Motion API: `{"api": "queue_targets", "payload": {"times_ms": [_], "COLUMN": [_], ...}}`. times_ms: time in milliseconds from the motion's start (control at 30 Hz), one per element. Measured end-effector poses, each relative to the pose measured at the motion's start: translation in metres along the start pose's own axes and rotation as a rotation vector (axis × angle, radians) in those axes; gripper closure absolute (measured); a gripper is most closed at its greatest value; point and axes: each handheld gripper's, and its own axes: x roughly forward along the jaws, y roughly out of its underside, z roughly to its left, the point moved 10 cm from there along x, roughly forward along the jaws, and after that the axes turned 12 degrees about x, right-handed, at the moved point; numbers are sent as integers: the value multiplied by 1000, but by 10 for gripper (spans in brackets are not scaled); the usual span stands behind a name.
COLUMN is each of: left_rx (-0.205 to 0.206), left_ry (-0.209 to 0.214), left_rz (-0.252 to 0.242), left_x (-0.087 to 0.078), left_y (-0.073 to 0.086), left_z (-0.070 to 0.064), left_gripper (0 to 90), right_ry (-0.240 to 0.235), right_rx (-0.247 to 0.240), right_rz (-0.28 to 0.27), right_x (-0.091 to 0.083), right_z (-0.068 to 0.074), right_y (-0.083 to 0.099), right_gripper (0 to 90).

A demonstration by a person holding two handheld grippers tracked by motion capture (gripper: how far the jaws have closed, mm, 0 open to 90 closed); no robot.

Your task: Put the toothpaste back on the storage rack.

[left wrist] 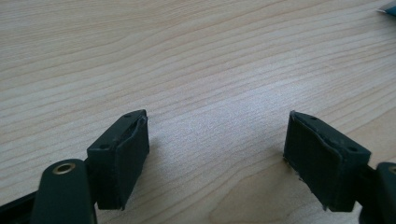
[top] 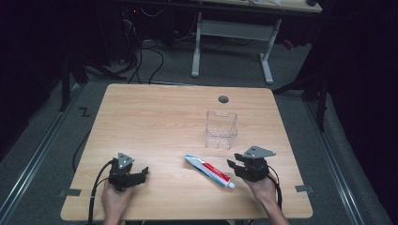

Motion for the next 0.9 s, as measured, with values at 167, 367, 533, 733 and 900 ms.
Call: {"api": "queue_targets", "payload": {"times_ms": [167, 367, 533, 733, 900], "left_rx": [0, 0, 0, 0, 0], "left_ry": [-1, -1, -1, -1, -1], "left_rz": [0, 0, 0, 1, 0], "left_x": [0, 0, 0, 0, 0], "left_y": [0, 0, 0, 0, 0], "left_z": [0, 0, 0, 0, 0], "left_gripper": [226, 226, 226, 226, 226], "right_ry": [-27, -47, -90, -115, -129], "right_rx": [-10, -35, -44, -73, -95], "right_rz": [11, 31, 63, 92, 117], "right_x": [3, 8, 13, 20, 25], "right_z": [8, 17, 27, 37, 44], "right_y": [-5, -11, -13, -17, -19], "right_gripper": [605, 605, 623, 622, 622]}}
